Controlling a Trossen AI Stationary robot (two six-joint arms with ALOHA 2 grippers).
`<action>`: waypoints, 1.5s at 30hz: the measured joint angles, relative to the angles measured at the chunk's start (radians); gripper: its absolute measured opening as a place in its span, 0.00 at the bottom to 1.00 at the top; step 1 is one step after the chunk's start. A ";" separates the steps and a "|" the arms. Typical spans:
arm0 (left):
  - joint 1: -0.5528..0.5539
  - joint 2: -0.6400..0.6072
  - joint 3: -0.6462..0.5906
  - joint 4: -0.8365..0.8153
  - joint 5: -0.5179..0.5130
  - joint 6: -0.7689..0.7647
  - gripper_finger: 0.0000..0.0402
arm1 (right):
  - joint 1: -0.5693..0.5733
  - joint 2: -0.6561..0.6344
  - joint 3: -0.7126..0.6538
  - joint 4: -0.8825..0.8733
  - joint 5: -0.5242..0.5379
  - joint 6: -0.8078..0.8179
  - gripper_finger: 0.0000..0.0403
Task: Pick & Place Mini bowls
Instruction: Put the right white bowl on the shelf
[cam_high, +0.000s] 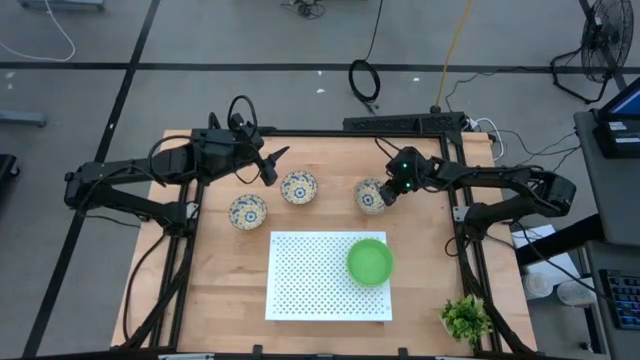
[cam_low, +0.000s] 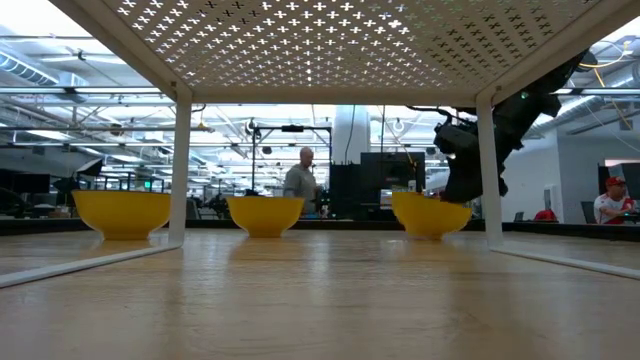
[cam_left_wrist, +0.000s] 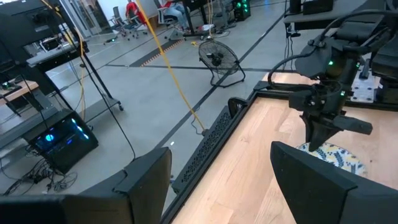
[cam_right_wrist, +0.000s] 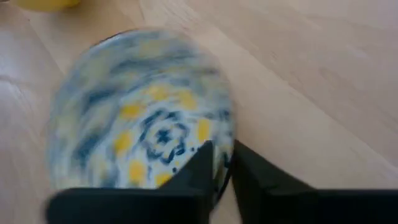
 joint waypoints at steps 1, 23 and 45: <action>0.000 0.000 0.000 0.000 0.000 0.000 0.68 | 0.000 -0.001 0.000 0.003 -0.005 -0.008 0.03; 0.000 0.000 0.000 0.000 0.000 0.000 0.68 | 0.170 -0.213 0.000 0.645 0.232 -0.233 0.00; -0.002 0.071 0.001 0.176 0.141 -0.268 0.68 | 0.355 -0.065 0.001 0.986 0.395 -0.623 0.00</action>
